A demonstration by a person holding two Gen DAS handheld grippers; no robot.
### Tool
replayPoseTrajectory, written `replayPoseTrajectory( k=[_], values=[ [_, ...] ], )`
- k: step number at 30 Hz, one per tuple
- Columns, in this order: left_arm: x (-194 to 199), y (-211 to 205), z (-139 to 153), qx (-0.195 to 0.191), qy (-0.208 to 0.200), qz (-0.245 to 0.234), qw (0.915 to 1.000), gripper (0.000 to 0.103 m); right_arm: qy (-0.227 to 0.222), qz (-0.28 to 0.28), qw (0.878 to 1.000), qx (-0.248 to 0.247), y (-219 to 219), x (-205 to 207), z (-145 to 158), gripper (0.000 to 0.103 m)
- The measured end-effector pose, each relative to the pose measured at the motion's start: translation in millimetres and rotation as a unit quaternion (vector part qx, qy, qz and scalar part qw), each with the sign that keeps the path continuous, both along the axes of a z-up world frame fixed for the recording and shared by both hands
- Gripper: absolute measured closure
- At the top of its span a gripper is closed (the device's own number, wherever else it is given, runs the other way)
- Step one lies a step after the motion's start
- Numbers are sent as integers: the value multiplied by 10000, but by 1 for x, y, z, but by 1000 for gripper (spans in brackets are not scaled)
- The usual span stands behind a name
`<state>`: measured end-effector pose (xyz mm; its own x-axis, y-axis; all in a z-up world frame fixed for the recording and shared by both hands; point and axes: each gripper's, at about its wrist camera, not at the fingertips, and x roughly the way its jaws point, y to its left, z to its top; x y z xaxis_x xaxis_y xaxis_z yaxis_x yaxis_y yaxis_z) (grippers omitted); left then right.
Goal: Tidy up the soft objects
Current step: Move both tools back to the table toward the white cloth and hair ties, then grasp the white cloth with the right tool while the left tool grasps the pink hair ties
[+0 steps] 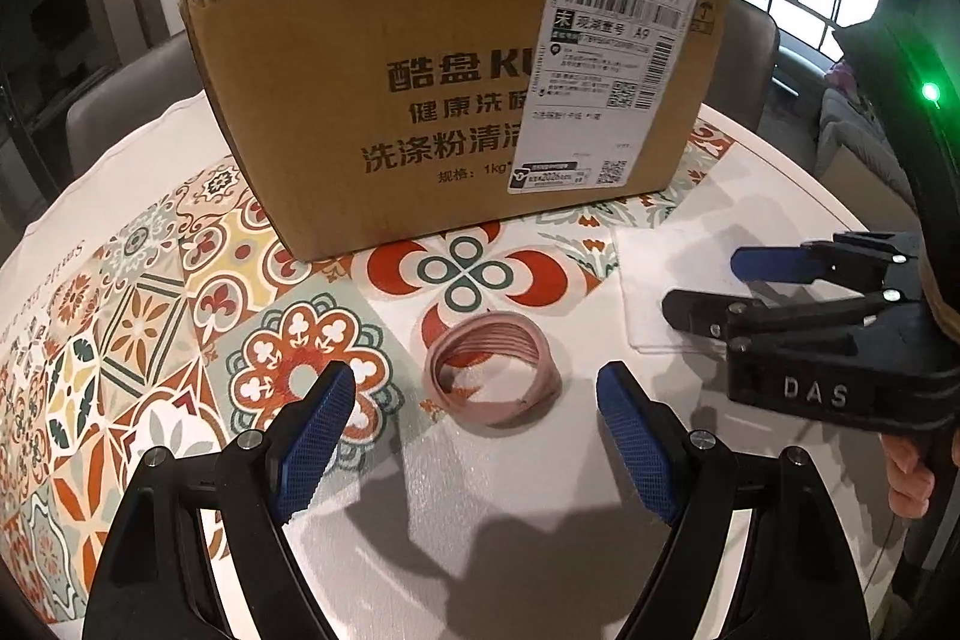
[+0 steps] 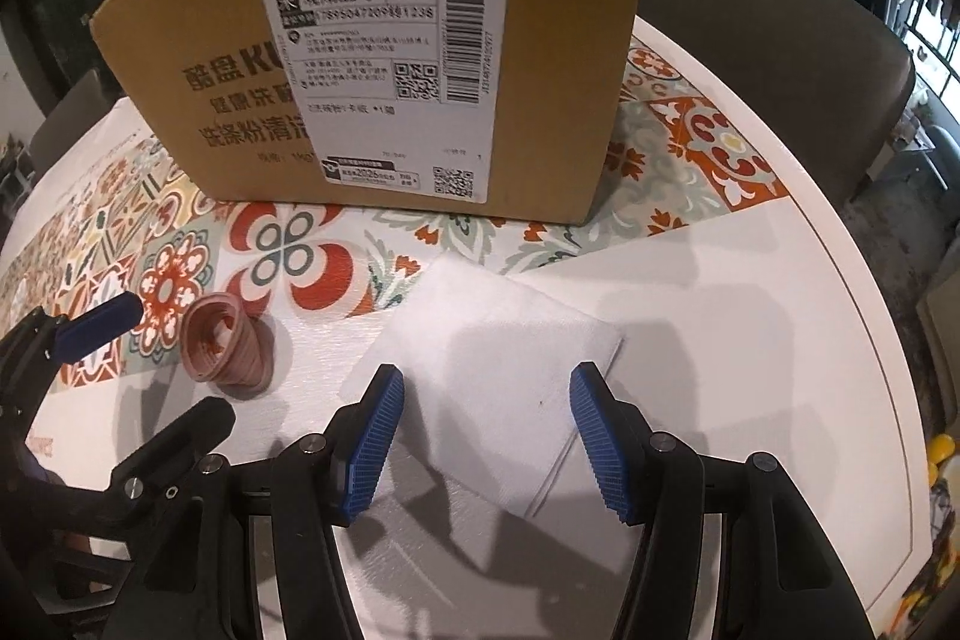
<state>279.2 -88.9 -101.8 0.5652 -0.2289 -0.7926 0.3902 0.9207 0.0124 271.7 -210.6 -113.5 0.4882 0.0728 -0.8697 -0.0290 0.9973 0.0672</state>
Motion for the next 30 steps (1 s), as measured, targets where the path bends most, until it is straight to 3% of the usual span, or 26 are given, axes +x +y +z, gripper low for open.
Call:
replayPoseTrajectory(
  k=[5, 16, 18, 28, 30],
  values=[
    [8, -2, -4, -24, 47, 21, 10000, 22, 11, 84, 9999, -58, 2, 2, -3, 38],
    [17, -6, -12, -24, 153, 1, 9999, 46, -111, 170, 9996, -197, 8, -1, -6, 36],
    [18, -8, -14, -51, 183, -17, 9998, 50, -154, 142, 9996, -209, 7, -3, -5, 40],
    [20, -13, -17, -90, 195, -34, 9998, 79, -278, 10, 9993, -257, 3, -4, 0, 86],
    [20, -11, -16, -125, 194, -21, 9997, 86, -285, -46, 9993, -228, 3, -5, 1, 88]
  ],
)
